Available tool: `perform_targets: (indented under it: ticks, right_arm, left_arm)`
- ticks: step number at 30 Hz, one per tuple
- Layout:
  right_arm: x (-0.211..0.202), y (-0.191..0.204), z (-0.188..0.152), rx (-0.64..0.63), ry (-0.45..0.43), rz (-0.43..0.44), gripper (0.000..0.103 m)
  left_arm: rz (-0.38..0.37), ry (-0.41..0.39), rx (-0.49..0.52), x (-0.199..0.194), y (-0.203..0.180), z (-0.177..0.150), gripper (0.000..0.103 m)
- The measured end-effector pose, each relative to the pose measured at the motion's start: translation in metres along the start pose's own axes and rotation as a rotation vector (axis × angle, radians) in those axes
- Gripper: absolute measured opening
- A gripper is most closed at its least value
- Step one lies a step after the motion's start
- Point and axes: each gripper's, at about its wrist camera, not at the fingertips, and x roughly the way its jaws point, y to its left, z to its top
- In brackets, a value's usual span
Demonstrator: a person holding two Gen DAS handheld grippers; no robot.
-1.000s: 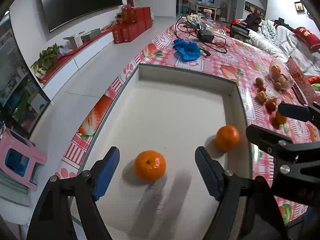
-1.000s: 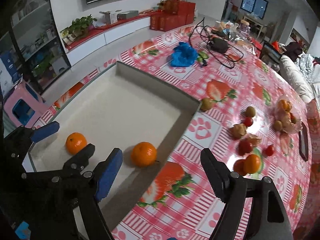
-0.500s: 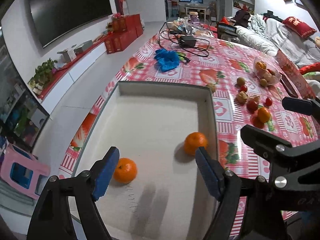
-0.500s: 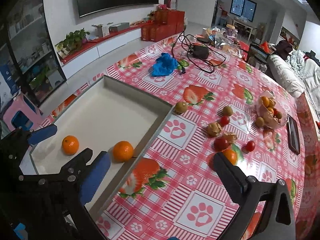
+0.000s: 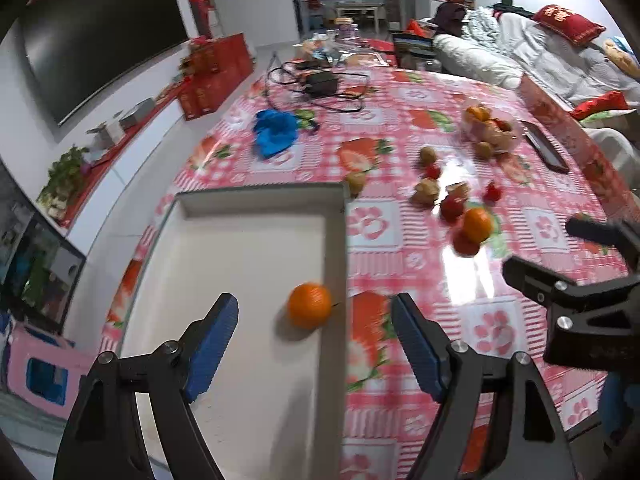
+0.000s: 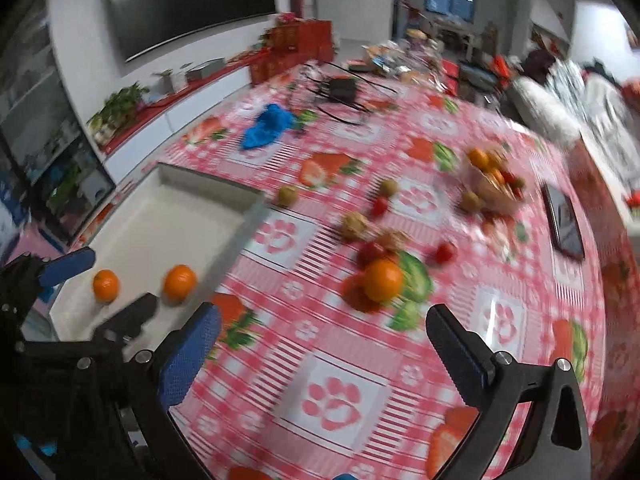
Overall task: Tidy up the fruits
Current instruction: 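Move the left gripper back to the table and grasp a brown kiwi, then hold the kiwi in the left gripper while the right gripper grasps an orange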
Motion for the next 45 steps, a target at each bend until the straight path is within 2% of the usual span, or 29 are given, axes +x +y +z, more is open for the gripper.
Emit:
perform_targets:
  ticks: [9,12,15,22,27,28,29,31,34,37,45]
  right_arm:
    - [0.021,-0.115,-0.058,0.183,0.129,-0.165,0.103]
    - [0.027,-0.139,-0.076,0.231,0.162,-0.171,0.103]
    - [0.024,-0.143,-0.083,0.223,0.136,-0.158,0.103]
    - [0.015,-0.139,-0.095,0.190,0.069,-0.176,0.103]
    - [0.017,-0.139,-0.096,0.184,0.054,-0.172,0.103]
    - [0.018,-0.139,-0.096,0.184,0.054,-0.172,0.103]
    - [0.018,-0.139,-0.095,0.184,0.054,-0.172,0.103]
    - [0.018,-0.139,-0.095,0.183,0.054,-0.172,0.103]
    - [0.017,-0.139,-0.096,0.183,0.052,-0.172,0.103]
    - [0.017,-0.138,-0.096,0.183,0.050,-0.172,0.103]
    - [0.018,-0.139,-0.090,0.189,0.085,-0.170,0.103]
  left_arm:
    - [-0.066,0.023,0.022,0.030,-0.040,0.048,0.082]
    - [-0.052,0.023,0.012,0.051,-0.045,0.069,0.082]
    - [-0.014,0.034,0.014,0.077,-0.045,0.087,0.081]
    - [0.034,0.151,0.064,0.146,-0.047,0.107,0.067]
    - [0.048,0.189,0.071,0.171,-0.047,0.110,0.063]
    - [0.052,0.192,0.081,0.174,-0.049,0.111,0.057]
    - [0.037,0.190,0.087,0.174,-0.051,0.111,0.046]
    - [-0.003,0.210,0.090,0.175,-0.054,0.112,0.030]
    - [0.002,0.211,0.089,0.173,-0.059,0.111,0.030]
    - [-0.060,0.211,0.058,0.161,-0.064,0.102,0.030]
    - [-0.110,0.158,0.045,0.111,-0.075,0.036,0.030]
